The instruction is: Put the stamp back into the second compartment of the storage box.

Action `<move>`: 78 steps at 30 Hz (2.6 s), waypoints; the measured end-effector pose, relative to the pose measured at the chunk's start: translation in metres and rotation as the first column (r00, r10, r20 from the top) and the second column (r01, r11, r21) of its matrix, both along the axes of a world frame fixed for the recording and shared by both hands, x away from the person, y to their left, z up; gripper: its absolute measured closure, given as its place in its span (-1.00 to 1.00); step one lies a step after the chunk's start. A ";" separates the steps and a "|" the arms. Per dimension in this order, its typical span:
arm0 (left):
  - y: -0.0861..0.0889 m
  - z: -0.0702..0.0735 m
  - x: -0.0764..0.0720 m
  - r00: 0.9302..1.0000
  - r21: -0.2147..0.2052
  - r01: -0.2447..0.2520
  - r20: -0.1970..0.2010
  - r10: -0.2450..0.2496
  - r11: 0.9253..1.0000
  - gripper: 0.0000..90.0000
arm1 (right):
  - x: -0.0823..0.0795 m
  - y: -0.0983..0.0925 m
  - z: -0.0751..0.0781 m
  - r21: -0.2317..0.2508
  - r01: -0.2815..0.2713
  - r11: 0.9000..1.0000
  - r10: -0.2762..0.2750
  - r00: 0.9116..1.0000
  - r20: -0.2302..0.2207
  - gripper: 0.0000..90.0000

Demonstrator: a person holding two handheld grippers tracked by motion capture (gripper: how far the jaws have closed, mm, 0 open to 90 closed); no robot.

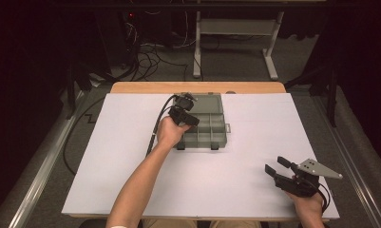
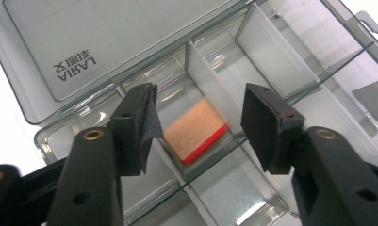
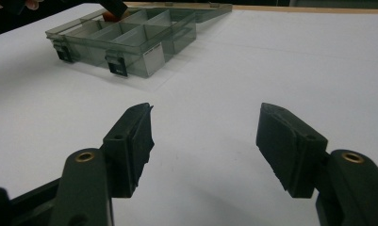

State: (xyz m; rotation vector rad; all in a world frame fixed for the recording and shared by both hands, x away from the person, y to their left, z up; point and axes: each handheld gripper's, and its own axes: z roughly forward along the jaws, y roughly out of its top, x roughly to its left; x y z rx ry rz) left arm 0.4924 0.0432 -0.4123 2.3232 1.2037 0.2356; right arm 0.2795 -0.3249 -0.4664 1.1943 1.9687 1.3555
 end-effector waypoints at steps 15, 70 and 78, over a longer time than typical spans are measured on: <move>0.010 0.007 -0.011 1.000 -0.031 0.009 0.020 -0.008 0.999 -0.05 | 0.000 0.000 0.000 -0.001 0.003 1.000 -0.003 1.000 -0.002 -0.19; 0.057 0.004 -0.071 0.994 -0.092 0.017 0.108 -0.007 0.996 -0.06 | 0.000 0.001 0.000 0.003 -0.007 1.000 0.007 1.000 -0.007 -0.19; 0.063 0.003 -0.078 0.994 -0.100 0.019 0.112 -0.008 0.995 -0.06 | 0.000 0.001 0.000 0.002 -0.006 1.000 0.006 1.000 -0.006 -0.19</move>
